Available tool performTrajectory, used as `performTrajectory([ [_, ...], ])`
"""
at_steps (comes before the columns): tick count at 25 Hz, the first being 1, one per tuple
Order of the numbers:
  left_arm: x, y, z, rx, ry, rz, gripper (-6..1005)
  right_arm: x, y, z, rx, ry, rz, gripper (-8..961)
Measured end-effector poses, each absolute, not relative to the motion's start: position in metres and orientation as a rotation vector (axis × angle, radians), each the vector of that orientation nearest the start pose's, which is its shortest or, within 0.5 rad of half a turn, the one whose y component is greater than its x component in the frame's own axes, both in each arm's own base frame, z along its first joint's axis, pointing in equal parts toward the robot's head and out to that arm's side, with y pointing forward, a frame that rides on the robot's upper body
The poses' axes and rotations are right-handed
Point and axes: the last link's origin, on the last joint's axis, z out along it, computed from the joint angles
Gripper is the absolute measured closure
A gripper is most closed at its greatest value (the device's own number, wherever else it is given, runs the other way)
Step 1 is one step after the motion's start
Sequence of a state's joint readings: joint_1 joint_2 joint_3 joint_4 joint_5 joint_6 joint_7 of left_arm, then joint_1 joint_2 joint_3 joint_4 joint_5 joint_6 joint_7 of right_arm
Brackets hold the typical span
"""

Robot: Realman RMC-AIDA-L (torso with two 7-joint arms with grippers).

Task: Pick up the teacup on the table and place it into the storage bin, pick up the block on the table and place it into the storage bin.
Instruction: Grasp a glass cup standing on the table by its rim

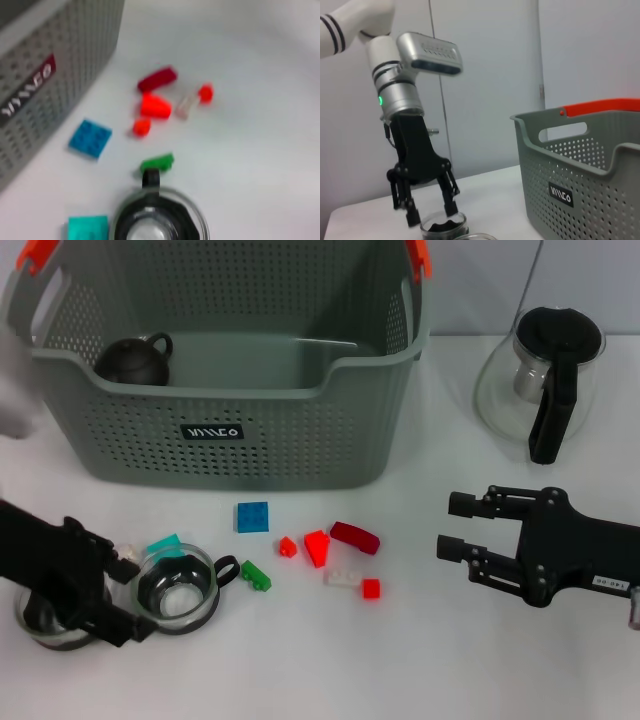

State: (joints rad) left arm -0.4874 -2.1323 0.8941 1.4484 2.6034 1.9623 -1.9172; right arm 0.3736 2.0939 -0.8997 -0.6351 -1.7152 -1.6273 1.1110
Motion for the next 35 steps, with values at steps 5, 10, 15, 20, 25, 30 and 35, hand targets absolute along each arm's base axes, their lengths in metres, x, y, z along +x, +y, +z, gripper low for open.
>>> performTrajectory([
  [5,-0.216,0.305,0.039,-2.89,-0.691,0.566,254,0.261,0.288,-0.015,-2.722,0.4,0.921,430],
  [10,-0.208,0.305,0.016,-2.88,-0.598,0.658,255,0.26,0.29,-0.015,-2.73,0.394,0.912,430],
  [15,-0.209,0.304,-0.007,-2.883,-0.526,0.7,262,0.259,0.292,-0.016,-2.731,0.397,0.902,430],
  [20,-0.217,0.306,-0.025,-2.871,-0.541,0.738,293,0.259,0.292,-0.016,-2.733,0.396,0.902,429],
  [25,-0.217,0.309,-0.028,-2.861,-0.548,0.717,370,0.259,0.29,-0.017,-2.744,0.396,0.904,429],
  [30,-0.218,0.31,-0.029,-2.852,-0.556,0.724,512,0.259,0.29,-0.017,-2.748,0.396,0.9,430],
  [35,-0.217,0.311,-0.028,-2.845,-0.579,0.701,742,0.261,0.289,-0.016,-2.747,0.403,0.896,430],
])
